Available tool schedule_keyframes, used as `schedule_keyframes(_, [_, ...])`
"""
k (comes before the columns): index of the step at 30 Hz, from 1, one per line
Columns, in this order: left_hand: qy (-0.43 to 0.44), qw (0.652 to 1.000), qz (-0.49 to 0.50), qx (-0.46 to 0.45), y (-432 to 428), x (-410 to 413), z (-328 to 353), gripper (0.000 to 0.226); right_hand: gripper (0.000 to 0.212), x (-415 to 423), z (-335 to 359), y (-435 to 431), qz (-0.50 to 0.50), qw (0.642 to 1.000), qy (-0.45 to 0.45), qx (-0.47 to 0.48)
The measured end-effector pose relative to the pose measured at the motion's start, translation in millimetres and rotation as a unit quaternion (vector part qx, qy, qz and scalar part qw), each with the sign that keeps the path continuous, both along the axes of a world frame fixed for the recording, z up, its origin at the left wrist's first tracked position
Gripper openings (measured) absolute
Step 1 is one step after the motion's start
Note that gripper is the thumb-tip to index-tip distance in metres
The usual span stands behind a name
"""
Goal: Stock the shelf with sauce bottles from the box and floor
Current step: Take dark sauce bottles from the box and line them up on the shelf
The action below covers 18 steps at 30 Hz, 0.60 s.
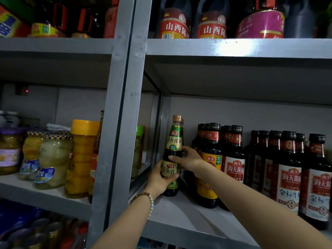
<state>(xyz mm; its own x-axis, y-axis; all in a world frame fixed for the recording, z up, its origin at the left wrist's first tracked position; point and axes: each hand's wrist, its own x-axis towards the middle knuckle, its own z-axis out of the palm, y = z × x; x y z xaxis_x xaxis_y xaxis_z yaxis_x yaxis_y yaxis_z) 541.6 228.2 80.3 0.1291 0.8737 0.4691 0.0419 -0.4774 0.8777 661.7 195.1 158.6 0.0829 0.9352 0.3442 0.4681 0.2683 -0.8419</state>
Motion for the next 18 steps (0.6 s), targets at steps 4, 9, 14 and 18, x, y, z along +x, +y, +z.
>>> schedule_keyframes(4, [0.002,1.0,-0.006,0.005,1,0,-1,0.064,0.059,-1,0,-1,-0.003,1.0,0.003,0.0])
schedule_keyframes(9, [0.005,1.0,0.001,0.004,0,0,-2,0.065,0.062,-3,0,-2,-0.01,1.0,0.01,-0.006])
schedule_keyframes(14, [0.0,1.0,0.008,-0.012,-6,-2,-3,0.072,0.058,-9,3,-10,-0.022,0.999,-0.018,-0.028])
schedule_keyframes(18, [-0.009,1.0,0.021,-0.021,-17,-14,2,0.077,0.052,-12,17,-34,-0.009,0.999,-0.027,-0.035])
